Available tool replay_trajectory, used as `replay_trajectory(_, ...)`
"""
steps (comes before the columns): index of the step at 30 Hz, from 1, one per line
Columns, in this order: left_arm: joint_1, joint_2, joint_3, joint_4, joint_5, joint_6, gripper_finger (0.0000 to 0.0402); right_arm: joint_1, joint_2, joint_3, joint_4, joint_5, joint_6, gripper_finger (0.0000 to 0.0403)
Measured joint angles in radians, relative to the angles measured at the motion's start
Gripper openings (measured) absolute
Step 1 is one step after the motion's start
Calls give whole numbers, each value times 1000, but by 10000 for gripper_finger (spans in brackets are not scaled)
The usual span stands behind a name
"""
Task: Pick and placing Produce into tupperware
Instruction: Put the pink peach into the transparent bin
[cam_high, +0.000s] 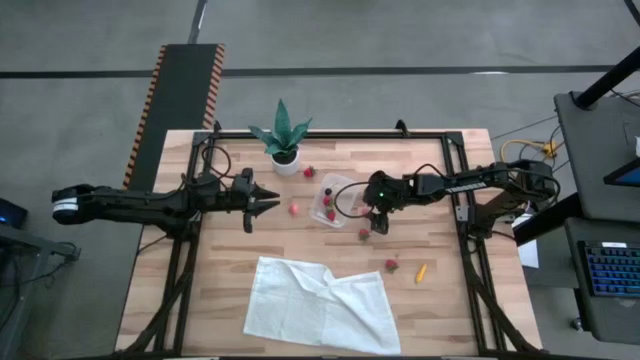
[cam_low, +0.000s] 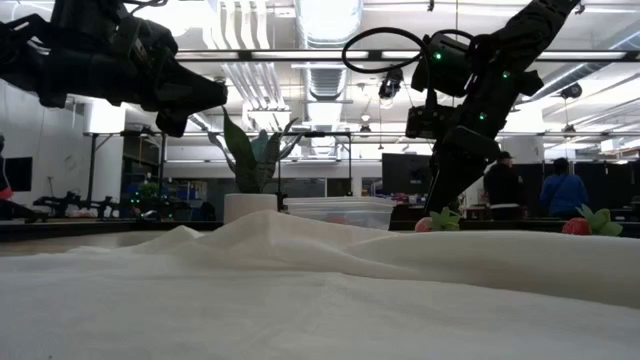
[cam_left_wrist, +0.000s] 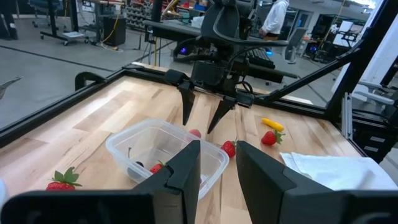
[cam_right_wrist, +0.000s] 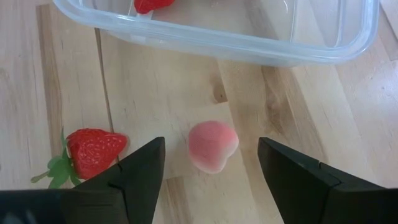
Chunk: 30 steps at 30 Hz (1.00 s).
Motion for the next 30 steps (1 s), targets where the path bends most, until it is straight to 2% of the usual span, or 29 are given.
replay_trajectory(30,0,0,0,20,0,0,89,2,5,-51,84,-10,31,249)
